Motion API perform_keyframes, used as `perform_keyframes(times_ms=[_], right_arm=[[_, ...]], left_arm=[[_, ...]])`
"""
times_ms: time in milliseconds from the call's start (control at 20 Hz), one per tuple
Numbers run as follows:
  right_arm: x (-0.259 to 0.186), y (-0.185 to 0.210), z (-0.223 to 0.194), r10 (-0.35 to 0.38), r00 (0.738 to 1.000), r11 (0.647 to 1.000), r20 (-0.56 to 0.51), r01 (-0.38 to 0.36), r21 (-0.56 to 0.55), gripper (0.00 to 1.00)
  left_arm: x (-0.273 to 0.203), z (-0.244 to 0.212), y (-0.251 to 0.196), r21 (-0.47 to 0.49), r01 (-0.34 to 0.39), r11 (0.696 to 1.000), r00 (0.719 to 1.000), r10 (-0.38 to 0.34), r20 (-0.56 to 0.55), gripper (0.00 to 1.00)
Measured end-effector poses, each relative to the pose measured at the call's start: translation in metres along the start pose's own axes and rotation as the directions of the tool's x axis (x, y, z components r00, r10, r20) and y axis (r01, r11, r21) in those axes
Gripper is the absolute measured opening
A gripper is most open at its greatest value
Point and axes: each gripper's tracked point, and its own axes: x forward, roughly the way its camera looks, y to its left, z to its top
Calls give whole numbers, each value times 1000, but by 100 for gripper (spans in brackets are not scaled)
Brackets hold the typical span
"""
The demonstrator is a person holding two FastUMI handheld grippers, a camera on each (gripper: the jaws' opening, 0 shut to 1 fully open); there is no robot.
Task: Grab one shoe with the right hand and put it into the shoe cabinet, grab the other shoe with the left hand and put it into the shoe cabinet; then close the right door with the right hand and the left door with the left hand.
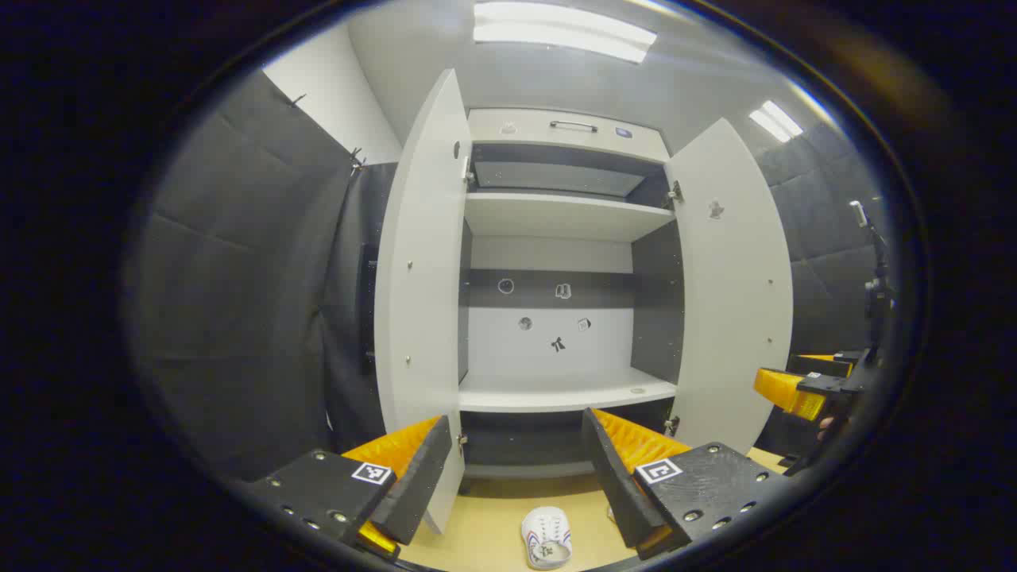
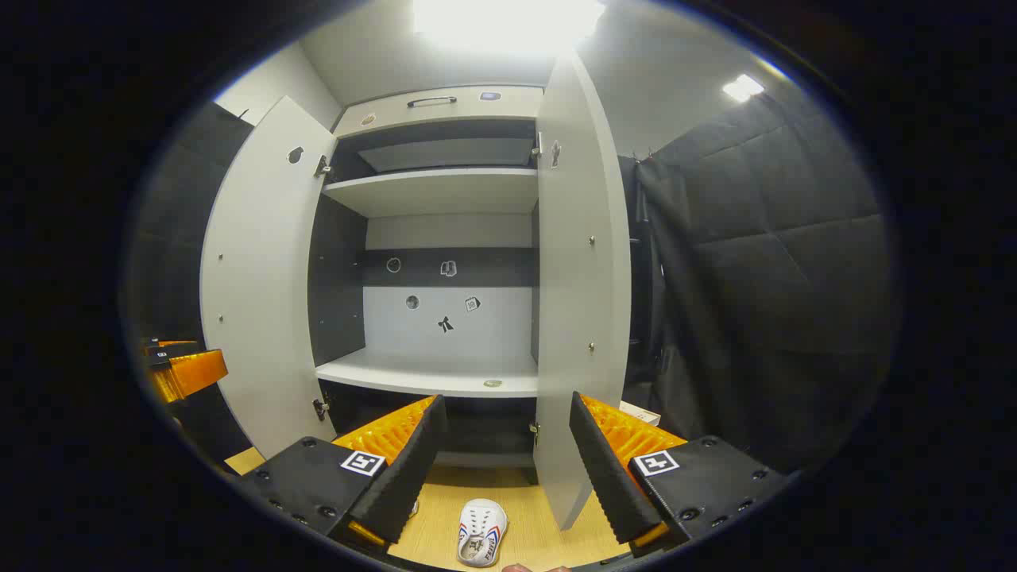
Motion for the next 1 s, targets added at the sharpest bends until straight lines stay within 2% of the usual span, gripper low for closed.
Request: perform_keyframes(times_ms=[400, 450, 550, 1000], right_arm=[[5, 5, -5, -6, 1000, 1000, -9, 6, 0, 98], [6, 6, -5, -7, 1000, 1000, -11, 7, 1, 98], [6, 8, -7, -3, 1000, 1000, -17, 3, 1, 98], [23, 25, -23, 44, 995, 999, -91, -45, 0, 98]], left_arm=[[0, -17, 10, -19, 1, 1000, 1000, -2, -20, 100], [-1, -18, 11, -20, -1, 1000, 1000, 1, -26, 95], [-4, -21, 13, -26, -5, 1000, 1000, 4, -29, 95], [-10, -36, 30, -41, -53, 998, 997, 51, -58, 95]])
